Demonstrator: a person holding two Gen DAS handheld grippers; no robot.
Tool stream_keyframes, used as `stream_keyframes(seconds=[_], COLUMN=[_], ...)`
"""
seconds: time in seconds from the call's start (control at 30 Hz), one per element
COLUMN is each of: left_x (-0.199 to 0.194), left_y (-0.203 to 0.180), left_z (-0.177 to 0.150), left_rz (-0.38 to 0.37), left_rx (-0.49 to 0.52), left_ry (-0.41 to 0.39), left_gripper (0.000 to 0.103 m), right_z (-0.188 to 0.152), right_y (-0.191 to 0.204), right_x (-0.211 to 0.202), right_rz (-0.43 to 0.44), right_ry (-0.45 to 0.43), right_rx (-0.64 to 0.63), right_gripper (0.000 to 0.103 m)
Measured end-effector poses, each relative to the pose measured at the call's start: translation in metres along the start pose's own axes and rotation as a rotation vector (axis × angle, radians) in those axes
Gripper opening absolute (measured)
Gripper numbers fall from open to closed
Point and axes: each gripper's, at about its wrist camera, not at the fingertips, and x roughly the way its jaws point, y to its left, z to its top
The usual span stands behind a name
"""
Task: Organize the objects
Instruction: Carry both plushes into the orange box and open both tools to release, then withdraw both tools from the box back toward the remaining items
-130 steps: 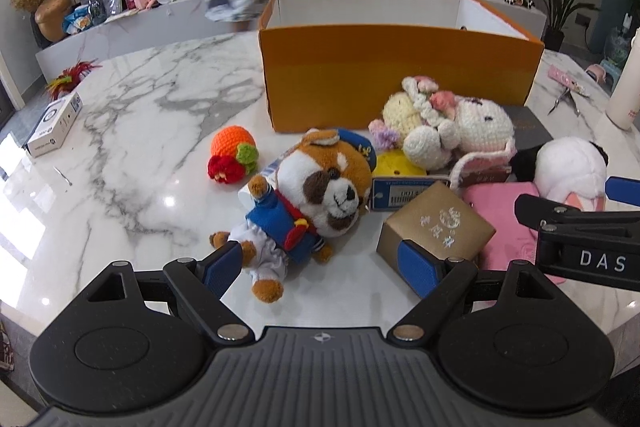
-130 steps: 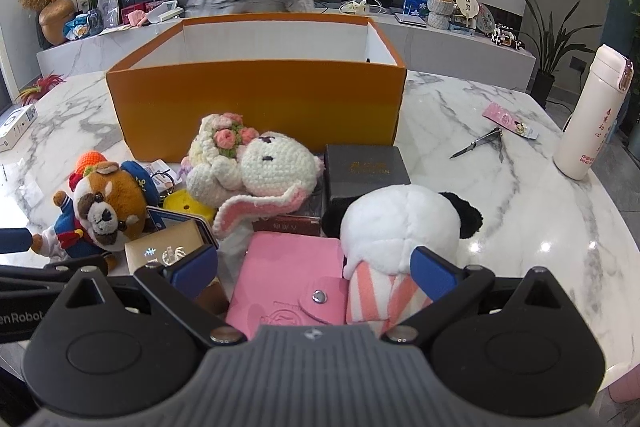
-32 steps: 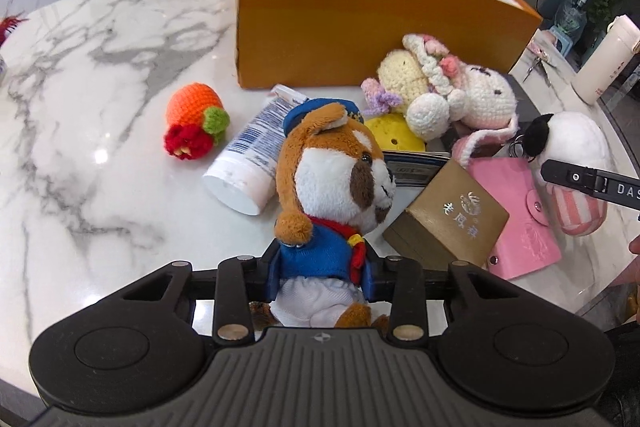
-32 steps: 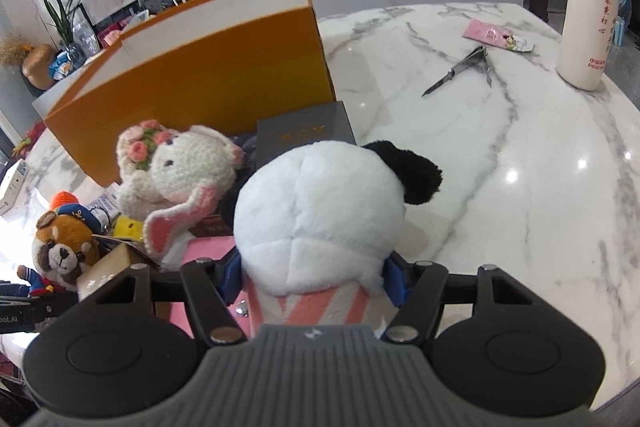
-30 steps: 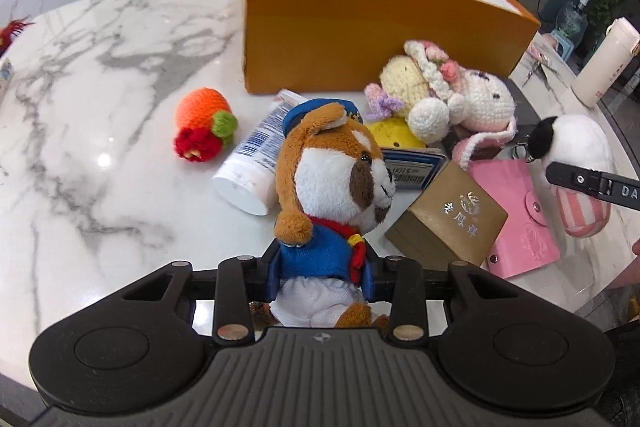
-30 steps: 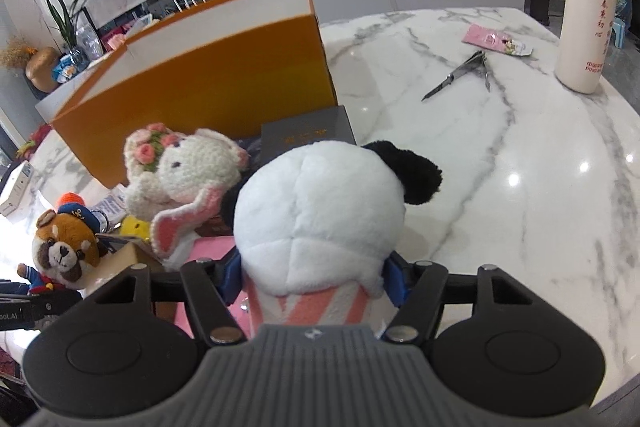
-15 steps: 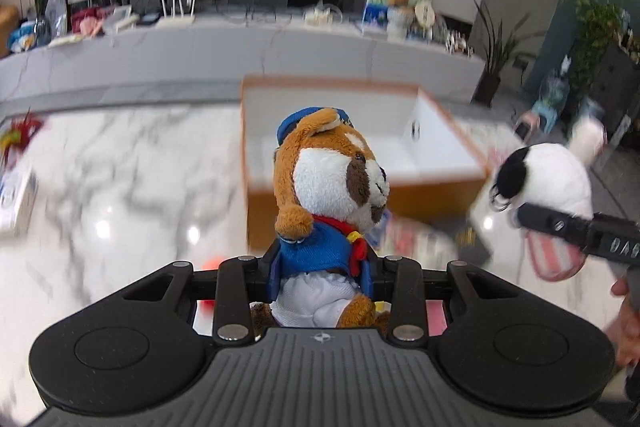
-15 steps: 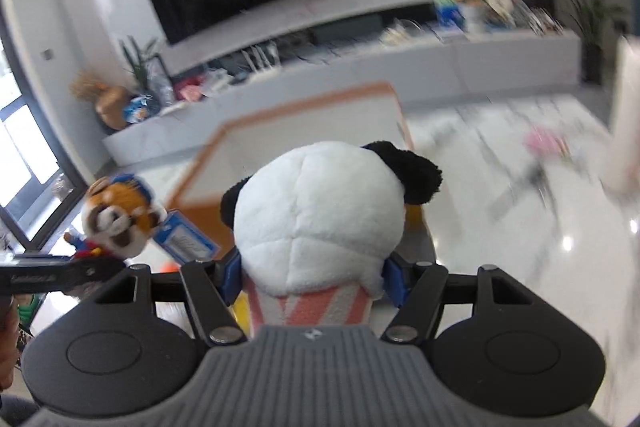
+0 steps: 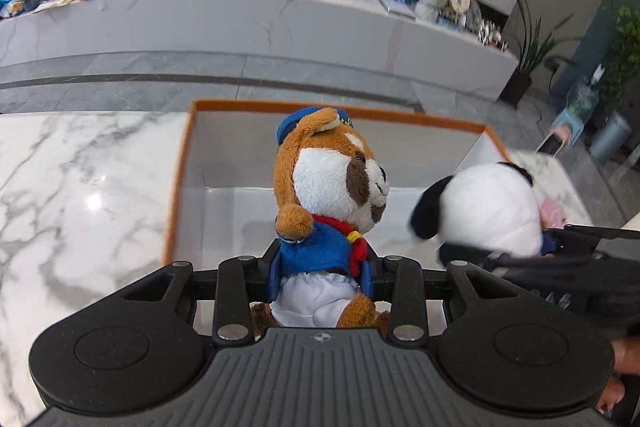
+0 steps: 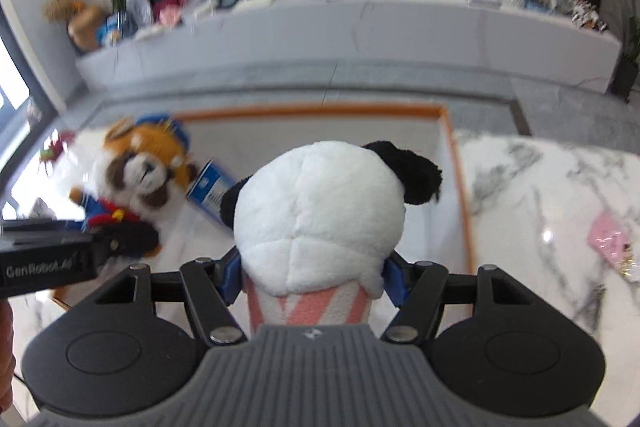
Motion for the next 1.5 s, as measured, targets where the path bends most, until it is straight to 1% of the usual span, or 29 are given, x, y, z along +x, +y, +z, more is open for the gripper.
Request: stream_keyframes(seconds=[0.07,0.1,0.17,0.33,0.4,0.5,0.57,0.6,0.67,0.8,0.9,1.03,1.07,1.1,1.13,1.17,1.23,1.3,1.37,1.5], left_x=[0.016,0.023,0.033,0.046,0.049,0.048,0.047,0.046,0.039,0.022,0.013,0.009,0.012,0.010,0.009,0.008,0.001,-0.006,-0.015,-0.040], left_y=[-0.004,-0.006,-0.008,-0.012,-0.011,-0.011,-0.013,-0.014,-0.015,-0.015,-0.014,-0.018,-0.021,-0.021,-0.022,-0.021,-0.022,-0.023,-0.025,-0.030], left_z=[0.000,-0.001,-0.003,-0.007,-0.008,-0.008,-0.008,-0.008,-0.007,-0.003,-0.001,-0.001,0.000,0.000,0.000,-0.001,-0.001,-0.002,-0.003,-0.007], left_rz=[0.024,0.033,0.044,0.058,0.065,0.074,0.086,0.094,0.111,0.138,0.139,0.151,0.155,0.157,0.158,0.159,0.161,0.162,0.165,0.171], left_rx=[0.026,0.035,0.040,0.048,0.052,0.064,0.086,0.095,0.097,0.100,0.099,0.108,0.111,0.113,0.114,0.113,0.112,0.114,0.118,0.136], left_ry=[0.032,0.061,0.093,0.162,0.193,0.207,0.236,0.233,0.210,0.156,0.146,0.144,0.145,0.146,0.145,0.144,0.142,0.139,0.133,0.116], left_gripper=[0.041,0.042,0.041,0.041,0.041,0.043,0.044,0.044,0.045,0.052,0.053,0.053,0.053,0.053,0.053,0.053,0.053,0.053,0.053,0.054], right_z=[0.001,0.001,0.003,0.008,0.011,0.011,0.011,0.012,0.014,0.025,0.025,0.028,0.021,0.021,0.029,0.028,0.022,0.021,0.014,0.016], right_y=[-0.002,-0.003,-0.004,-0.011,-0.012,-0.014,-0.015,-0.016,-0.018,-0.022,-0.019,-0.016,-0.006,-0.003,0.003,0.003,0.005,0.006,0.017,0.027], right_x=[0.019,0.027,0.042,0.061,0.065,0.069,0.068,0.067,0.062,0.054,0.045,0.035,0.030,0.027,0.033,0.031,0.027,0.019,0.001,-0.015], right_rz=[-0.008,-0.012,-0.017,-0.017,-0.025,-0.040,-0.052,-0.060,-0.055,-0.038,-0.041,-0.066,-0.073,-0.079,-0.085,-0.093,-0.107,-0.108,-0.112,-0.113], right_ry=[0.059,0.087,0.140,0.255,0.286,0.331,0.330,0.324,0.304,0.265,0.252,0.243,0.239,0.237,0.234,0.230,0.222,0.212,0.196,0.164], right_rx=[-0.026,-0.036,-0.036,-0.026,-0.032,-0.042,-0.049,-0.053,-0.048,-0.041,-0.060,-0.092,-0.101,-0.108,-0.114,-0.119,-0.125,-0.123,-0.125,-0.125], right_gripper=[0.068,0.068,0.068,0.068,0.069,0.070,0.071,0.074,0.076,0.079,0.082,0.083,0.084,0.084,0.084,0.085,0.089,0.089,0.089,0.089])
